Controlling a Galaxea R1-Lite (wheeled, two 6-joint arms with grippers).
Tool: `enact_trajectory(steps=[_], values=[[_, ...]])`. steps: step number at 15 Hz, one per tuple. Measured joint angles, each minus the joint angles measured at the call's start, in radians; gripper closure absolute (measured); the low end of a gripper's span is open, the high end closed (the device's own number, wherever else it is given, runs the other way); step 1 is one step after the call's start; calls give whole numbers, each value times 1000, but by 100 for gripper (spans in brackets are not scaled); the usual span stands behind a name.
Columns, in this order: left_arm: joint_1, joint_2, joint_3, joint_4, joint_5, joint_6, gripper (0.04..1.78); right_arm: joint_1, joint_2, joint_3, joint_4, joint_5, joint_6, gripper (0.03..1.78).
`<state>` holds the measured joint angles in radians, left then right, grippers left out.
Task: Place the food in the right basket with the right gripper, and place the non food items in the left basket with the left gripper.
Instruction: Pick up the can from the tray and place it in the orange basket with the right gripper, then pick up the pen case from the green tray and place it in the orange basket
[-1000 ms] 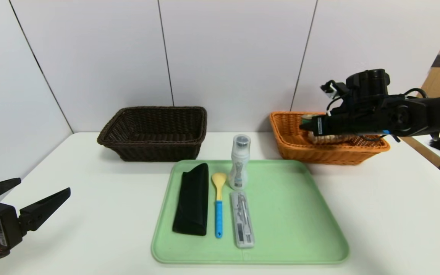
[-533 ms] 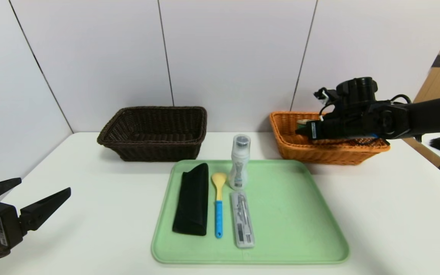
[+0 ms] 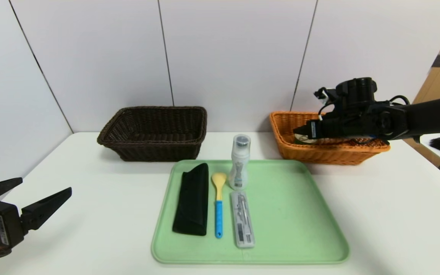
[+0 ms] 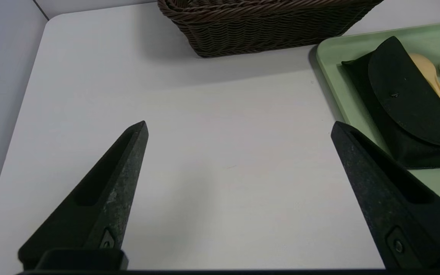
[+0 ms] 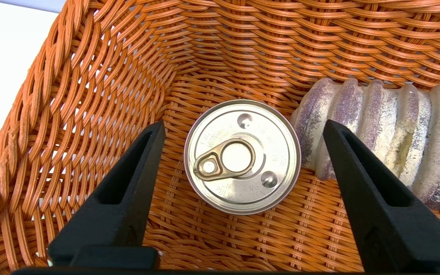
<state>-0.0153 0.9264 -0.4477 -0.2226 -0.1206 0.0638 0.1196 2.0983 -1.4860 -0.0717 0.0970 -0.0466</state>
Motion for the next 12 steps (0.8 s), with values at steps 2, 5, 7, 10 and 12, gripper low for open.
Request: enact_trajectory(steps=[2, 5, 7, 10, 12], values=[[0, 0, 0, 0, -1, 0, 13, 0, -11, 0, 1, 0, 0, 31], [0, 0, 2, 1, -1, -1, 13, 12, -66, -4, 11, 2, 2, 24], [0, 0, 4, 1, -1, -1, 13, 47, -123, -8, 27, 3, 4, 21], [0, 0, 7, 0, -1, -1, 13, 138, -219, -6, 109, 4, 38, 18], [0, 1, 7, 0, -1, -1, 13, 206, -285, -1, 205, 3, 63, 16]])
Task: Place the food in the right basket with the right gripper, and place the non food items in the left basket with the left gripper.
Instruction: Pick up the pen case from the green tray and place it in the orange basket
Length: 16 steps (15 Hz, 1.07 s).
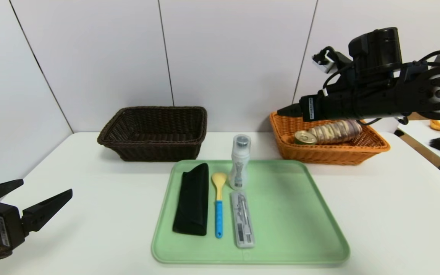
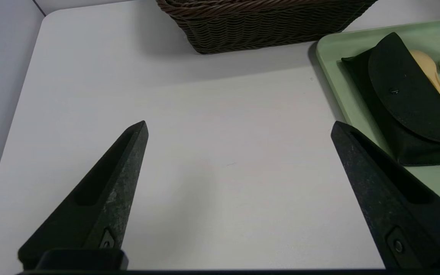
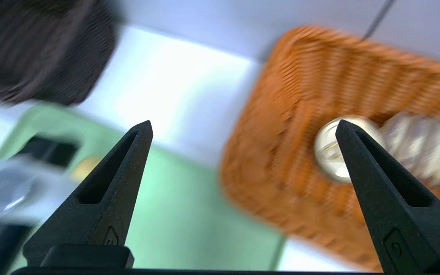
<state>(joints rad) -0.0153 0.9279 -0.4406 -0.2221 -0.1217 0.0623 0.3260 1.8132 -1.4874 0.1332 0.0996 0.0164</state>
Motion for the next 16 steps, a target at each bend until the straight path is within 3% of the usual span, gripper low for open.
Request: enact_trajectory(steps=[2, 4, 10, 14, 16], values=[[0, 3, -2, 0, -3, 1, 13, 69, -55, 0, 132, -8, 44, 14], [0, 4, -3, 0, -10, 1, 13, 123, -83, 0, 210, -45, 97, 13], [0, 6, -3, 0, -11, 0, 13, 277, -65, 3, 341, -74, 287, 12], [0, 6, 0, 0, -11, -2, 13, 363, 18, 3, 352, -169, 323, 12], [0, 6, 3, 0, -11, -3, 13, 399, 56, 3, 353, -189, 324, 12]])
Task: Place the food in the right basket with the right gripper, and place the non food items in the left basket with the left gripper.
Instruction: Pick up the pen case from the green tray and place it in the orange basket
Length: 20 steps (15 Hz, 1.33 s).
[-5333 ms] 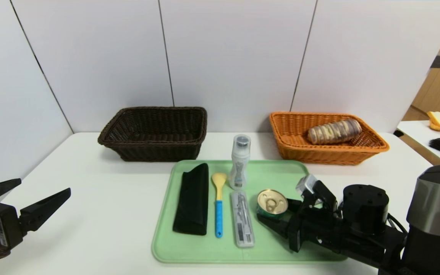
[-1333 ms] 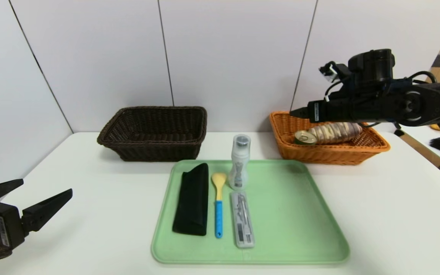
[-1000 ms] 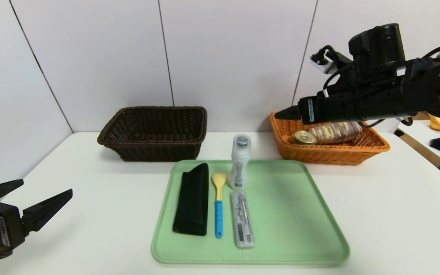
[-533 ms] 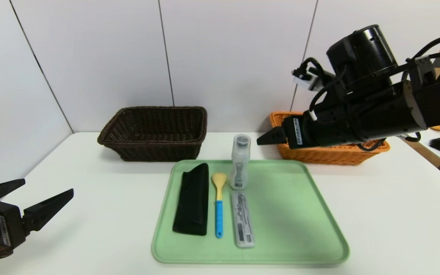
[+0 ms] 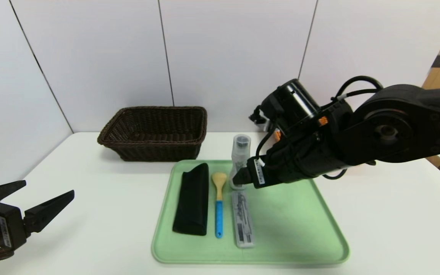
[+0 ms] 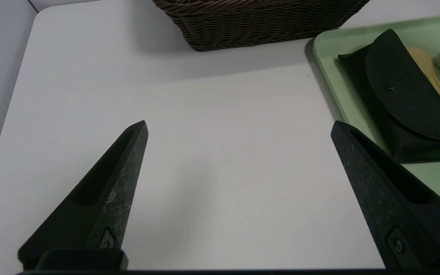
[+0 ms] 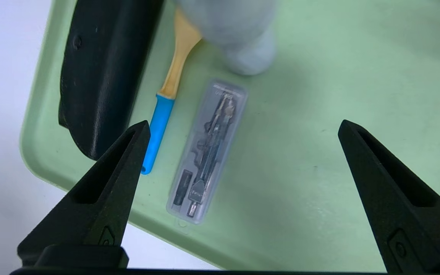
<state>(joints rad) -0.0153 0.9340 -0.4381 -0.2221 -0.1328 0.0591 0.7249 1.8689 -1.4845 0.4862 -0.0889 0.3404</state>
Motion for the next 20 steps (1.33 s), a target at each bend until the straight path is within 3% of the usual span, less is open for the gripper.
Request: enact_trajectory(steps=[8, 20], values=[[0, 0, 1, 0, 1, -10, 13, 47, 65, 105, -14, -111, -56, 12], [0, 0, 4, 0, 1, -10, 13, 89, 126, 111, -65, -114, -46, 11]])
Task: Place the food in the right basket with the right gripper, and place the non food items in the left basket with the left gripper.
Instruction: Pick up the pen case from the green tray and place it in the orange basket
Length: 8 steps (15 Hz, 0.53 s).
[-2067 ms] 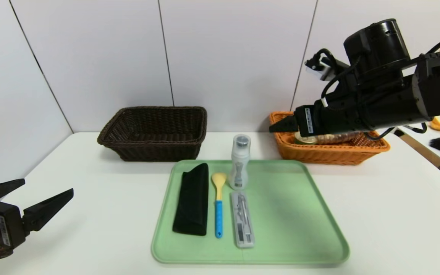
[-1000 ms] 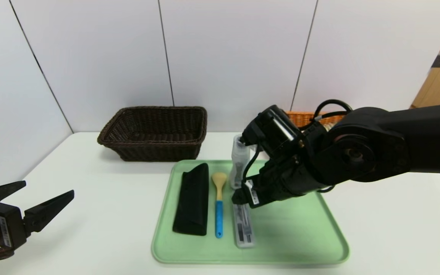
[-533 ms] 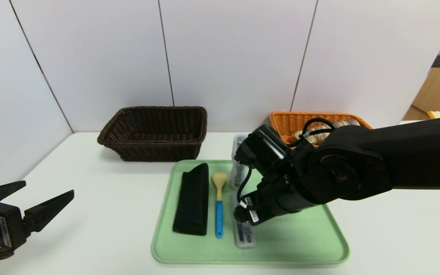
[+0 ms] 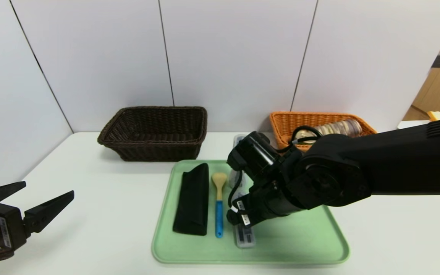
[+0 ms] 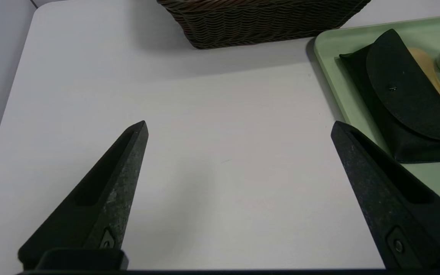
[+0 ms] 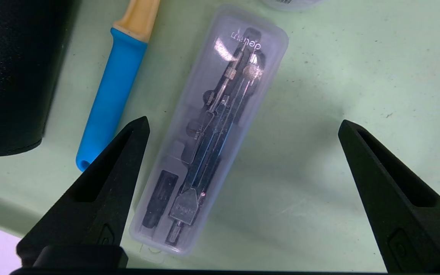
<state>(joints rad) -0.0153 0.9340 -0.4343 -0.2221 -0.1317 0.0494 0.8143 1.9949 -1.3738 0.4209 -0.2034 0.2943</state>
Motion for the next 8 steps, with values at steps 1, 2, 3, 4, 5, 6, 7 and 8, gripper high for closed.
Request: enact_trajectory(steps=[1, 2, 3, 4, 5, 6, 7, 8], values=[[0, 0, 0, 0, 0, 0, 13, 0, 5, 0, -1, -1, 1, 11], [0, 0, 1, 0, 0, 0, 13, 0, 10, 2, -3, -3, 1, 11], [0, 0, 1, 0, 0, 0, 13, 0, 14, 4, -10, -3, 2, 11], [0, 0, 1, 0, 0, 0, 13, 0, 17, 9, -33, -4, 2, 11], [0, 0, 1, 0, 0, 0, 13, 0, 21, 13, -60, -5, 2, 11], [0, 0, 1, 0, 0, 0, 13, 0, 23, 14, -79, -5, 2, 11], [0, 0, 1, 0, 1, 0, 13, 0, 25, 17, -82, -4, 1, 11], [0, 0, 1, 0, 0, 0, 13, 1, 26, 20, -85, -6, 2, 11]])
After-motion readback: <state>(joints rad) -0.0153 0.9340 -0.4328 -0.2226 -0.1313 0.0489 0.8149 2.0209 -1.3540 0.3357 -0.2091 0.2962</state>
